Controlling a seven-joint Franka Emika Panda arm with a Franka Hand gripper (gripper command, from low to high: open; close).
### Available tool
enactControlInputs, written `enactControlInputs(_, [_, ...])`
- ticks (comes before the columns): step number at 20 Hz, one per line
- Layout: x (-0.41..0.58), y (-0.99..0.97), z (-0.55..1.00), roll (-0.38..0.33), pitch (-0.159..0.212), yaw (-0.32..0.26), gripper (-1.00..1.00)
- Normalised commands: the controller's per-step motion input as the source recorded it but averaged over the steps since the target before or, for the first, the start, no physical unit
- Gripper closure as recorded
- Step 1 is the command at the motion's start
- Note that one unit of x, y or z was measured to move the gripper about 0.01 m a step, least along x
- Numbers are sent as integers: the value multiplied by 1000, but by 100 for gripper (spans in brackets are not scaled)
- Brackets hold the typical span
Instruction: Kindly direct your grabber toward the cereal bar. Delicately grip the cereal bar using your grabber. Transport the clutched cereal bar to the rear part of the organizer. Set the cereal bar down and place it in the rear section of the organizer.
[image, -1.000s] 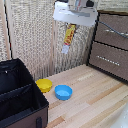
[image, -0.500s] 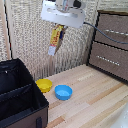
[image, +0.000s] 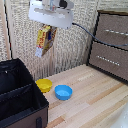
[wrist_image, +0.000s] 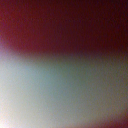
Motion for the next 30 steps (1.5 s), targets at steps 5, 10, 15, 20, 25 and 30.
enactControlInputs(5, [343,547,379,0,123,-91,100])
enactControlInputs(10, [625,564,445,0,209,-9,100])
enactControlInputs(15, [691,557,466,0,221,0,100])
enactControlInputs(20, [395,504,417,31,149,-68,100])
enactControlInputs(25, [-47,325,430,62,0,-205,100])
enactControlInputs(30, [-80,329,386,49,15,-190,100])
